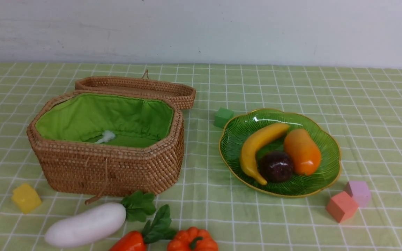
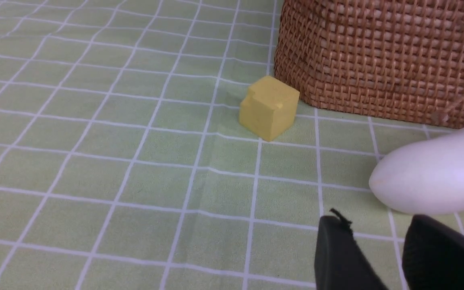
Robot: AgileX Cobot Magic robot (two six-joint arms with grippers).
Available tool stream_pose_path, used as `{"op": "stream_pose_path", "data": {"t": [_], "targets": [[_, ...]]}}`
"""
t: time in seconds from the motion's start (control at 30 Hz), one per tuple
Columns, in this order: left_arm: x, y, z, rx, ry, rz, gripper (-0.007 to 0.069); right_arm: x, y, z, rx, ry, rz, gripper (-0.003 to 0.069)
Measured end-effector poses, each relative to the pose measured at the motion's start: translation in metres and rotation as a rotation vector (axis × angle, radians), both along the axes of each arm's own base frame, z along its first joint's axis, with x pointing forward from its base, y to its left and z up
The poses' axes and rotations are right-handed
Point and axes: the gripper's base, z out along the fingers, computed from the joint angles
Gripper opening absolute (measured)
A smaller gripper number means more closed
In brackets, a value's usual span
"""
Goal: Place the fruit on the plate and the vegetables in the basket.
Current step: Use the left arm to grab a carrot and put it into the left basket
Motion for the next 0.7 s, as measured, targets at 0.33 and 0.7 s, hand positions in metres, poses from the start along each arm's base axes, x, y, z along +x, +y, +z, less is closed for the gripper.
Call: {"op": "stream_pose_path", "data": {"t": [0.33, 0.7], "targets": [[0.001, 0.001, 0.004, 0.067, -0.042, -0.004, 0.0239, 0.000, 0.000, 0.000, 0.000, 0.000, -0.001, 0.0046], [0.002, -0.007, 0.053, -0.346, -0.588, -0.073, 0.0239, 0.000, 0.000, 0.000, 0.000, 0.000, -0.001, 0.0066]]}}
